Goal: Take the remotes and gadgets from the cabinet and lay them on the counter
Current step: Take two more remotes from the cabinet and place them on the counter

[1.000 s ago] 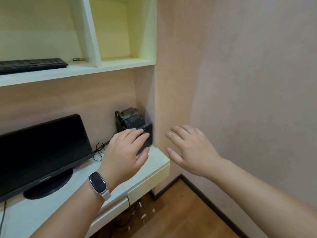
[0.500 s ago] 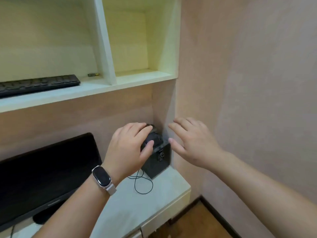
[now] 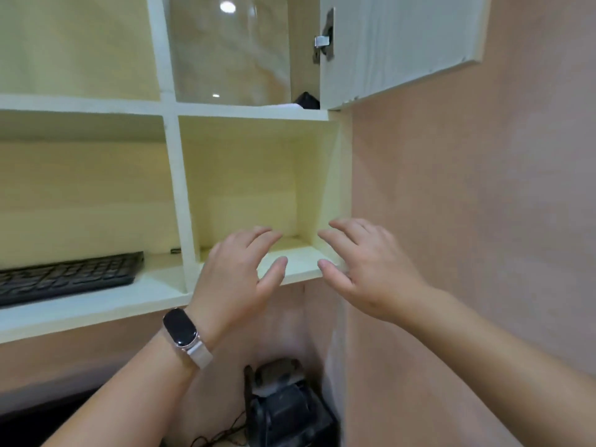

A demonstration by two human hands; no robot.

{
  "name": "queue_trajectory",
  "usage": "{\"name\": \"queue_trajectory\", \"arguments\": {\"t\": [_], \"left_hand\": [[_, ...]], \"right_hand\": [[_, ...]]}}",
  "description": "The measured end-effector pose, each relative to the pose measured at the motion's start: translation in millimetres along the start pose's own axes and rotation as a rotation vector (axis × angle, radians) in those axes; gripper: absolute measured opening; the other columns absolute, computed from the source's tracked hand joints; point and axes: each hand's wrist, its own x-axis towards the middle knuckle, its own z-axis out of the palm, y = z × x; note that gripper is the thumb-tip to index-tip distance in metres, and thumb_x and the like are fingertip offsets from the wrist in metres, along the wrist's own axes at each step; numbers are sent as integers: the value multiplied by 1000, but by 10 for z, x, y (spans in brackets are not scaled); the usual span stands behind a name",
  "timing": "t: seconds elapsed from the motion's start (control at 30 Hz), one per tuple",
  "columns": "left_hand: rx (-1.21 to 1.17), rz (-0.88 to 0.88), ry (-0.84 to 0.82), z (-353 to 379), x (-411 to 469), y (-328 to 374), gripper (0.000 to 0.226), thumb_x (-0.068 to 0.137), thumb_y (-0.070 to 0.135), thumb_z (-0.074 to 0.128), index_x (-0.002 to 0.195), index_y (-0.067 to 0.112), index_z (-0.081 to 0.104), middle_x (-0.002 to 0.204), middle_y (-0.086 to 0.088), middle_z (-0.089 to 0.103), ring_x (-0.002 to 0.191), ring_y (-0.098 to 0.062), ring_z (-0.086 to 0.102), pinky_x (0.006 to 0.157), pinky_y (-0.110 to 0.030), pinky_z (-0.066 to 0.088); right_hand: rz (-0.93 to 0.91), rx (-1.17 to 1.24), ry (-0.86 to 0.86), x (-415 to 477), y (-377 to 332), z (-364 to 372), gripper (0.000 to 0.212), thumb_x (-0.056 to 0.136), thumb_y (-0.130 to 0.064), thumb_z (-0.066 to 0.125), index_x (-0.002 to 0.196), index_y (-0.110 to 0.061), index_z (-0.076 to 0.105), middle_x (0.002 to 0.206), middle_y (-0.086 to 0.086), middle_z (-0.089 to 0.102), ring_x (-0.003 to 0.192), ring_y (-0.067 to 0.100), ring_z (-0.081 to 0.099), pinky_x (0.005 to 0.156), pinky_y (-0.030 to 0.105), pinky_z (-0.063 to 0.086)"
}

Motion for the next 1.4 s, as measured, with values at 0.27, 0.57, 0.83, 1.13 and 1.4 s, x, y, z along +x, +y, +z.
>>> {"name": "queue_trajectory", "arguments": {"t": [0.27, 0.57, 0.83, 1.13, 1.4], "left_hand": [[96, 157, 143, -381, 1036, -168, 46, 88, 43, 50, 123, 16, 63, 123, -3, 63, 116, -24, 55, 94, -49, 47], [86, 197, 62, -1062, 2282, -241, 46, 90, 36, 51, 133, 20, 55, 132, 1, 58, 123, -17, 50, 101, -30, 38], [266, 180, -346, -908, 3142, -168, 43, 94, 37, 59, 135, 34, 50, 131, 9, 58, 116, -12, 55, 96, -32, 45], [99, 100, -697, -482, 3536, -274, 48, 89, 10, 58, 131, 32, 58, 121, 16, 65, 109, -5, 61, 102, -31, 47], [19, 176, -714, -403, 3613, -327, 31, 92, 15, 63, 120, 27, 68, 111, 16, 72, 103, -1, 66, 97, -28, 50]], "right_hand": [[-92, 107, 231, 1097, 222, -214, 55, 87, -46, 43, 120, -7, 62, 122, 13, 61, 111, 33, 56, 90, 41, 48], [-153, -17, 152, 2064, 45, -544, 50, 95, -51, 38, 128, -16, 50, 124, 5, 54, 113, 26, 49, 90, 43, 45], [-77, -116, -20, 2250, 108, -360, 58, 91, -68, 26, 115, -20, 49, 112, 4, 57, 102, 27, 51, 72, 36, 31], [-145, -88, 197, 2260, 166, -183, 58, 86, -60, 28, 105, -14, 57, 101, 4, 60, 98, 28, 52, 80, 40, 40], [-176, -27, 334, 2273, 200, -51, 42, 83, -53, 44, 93, -14, 59, 92, 2, 58, 90, 27, 51, 74, 39, 40]]}}
